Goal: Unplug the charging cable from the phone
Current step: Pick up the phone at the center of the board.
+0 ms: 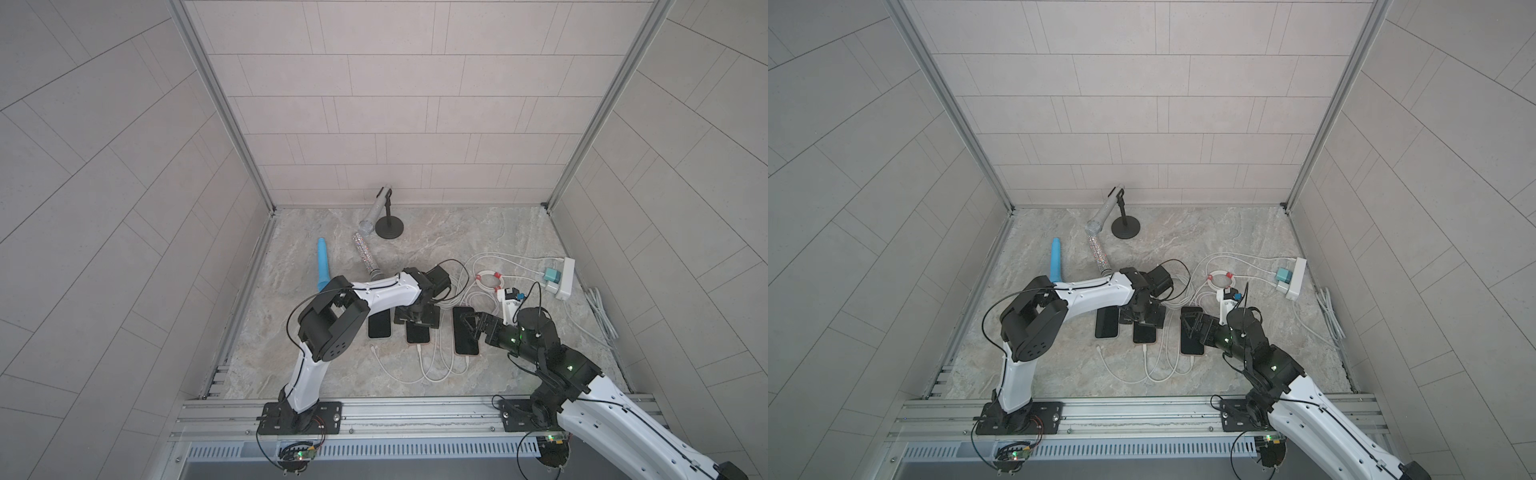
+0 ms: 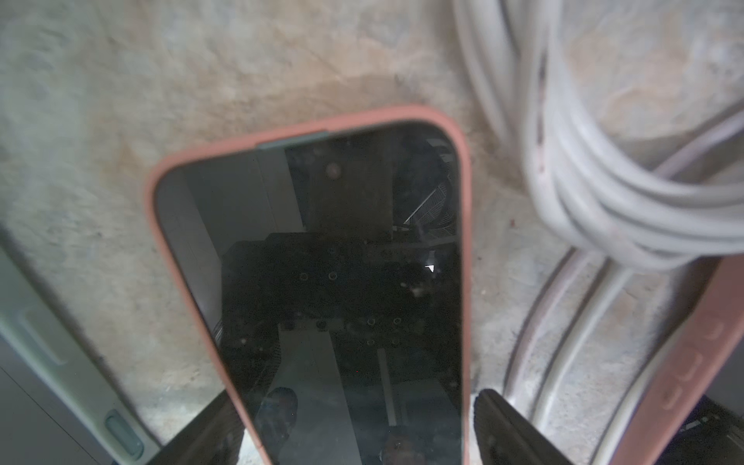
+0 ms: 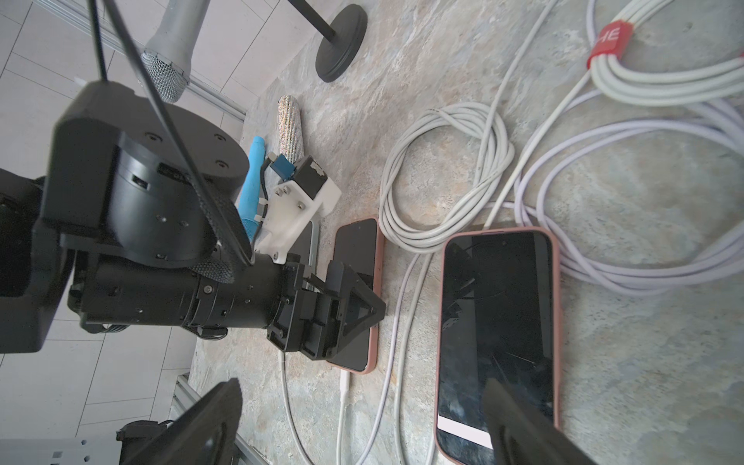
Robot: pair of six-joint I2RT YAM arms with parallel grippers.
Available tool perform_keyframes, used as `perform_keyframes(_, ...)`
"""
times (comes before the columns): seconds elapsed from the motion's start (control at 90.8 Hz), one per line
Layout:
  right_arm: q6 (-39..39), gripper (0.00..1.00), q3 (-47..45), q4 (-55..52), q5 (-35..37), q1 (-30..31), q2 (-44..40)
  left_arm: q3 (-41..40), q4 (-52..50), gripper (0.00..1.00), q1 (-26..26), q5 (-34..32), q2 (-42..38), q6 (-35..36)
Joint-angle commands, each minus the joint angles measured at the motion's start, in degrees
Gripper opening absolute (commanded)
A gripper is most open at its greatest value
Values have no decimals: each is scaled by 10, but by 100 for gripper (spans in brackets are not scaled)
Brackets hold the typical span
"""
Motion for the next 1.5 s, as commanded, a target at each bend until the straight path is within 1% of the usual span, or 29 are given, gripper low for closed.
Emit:
perform_keyframes(0.0,0,97,-1,3,2,-2,1,13,-6,86,5,8,22,7)
perform_keyframes(0.407,0,96,11,-10,-2,-2,-3,15,-13,61,8,12,33,16)
perform_keyframes(0.991,-4,96,21,-8,-5,-2,15,14,-23,23,9,0,11,24)
perform_keyframes(1.145,-4,96,23,-6,-6,-2,19,17,-29,16,9,-7,2,27)
perform_keyframes(1.486,-1,95,18,4,-14,-2,23,22,-42,3,9,-14,-23,31)
